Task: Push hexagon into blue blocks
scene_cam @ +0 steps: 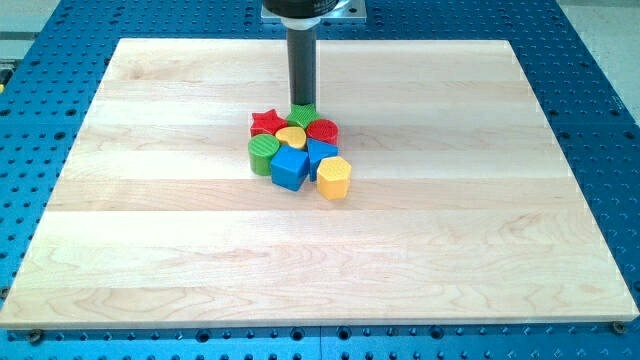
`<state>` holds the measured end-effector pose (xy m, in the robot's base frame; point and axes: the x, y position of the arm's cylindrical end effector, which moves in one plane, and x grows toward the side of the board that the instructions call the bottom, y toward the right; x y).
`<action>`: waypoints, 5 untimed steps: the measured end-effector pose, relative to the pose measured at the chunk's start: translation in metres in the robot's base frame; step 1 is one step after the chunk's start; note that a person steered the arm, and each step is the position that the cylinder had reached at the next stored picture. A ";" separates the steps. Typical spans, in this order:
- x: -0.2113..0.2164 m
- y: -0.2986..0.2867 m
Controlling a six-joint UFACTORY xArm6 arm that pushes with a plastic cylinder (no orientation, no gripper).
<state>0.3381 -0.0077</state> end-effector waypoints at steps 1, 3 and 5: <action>-0.003 0.079; 0.159 0.087; 0.126 0.092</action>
<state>0.4643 0.0846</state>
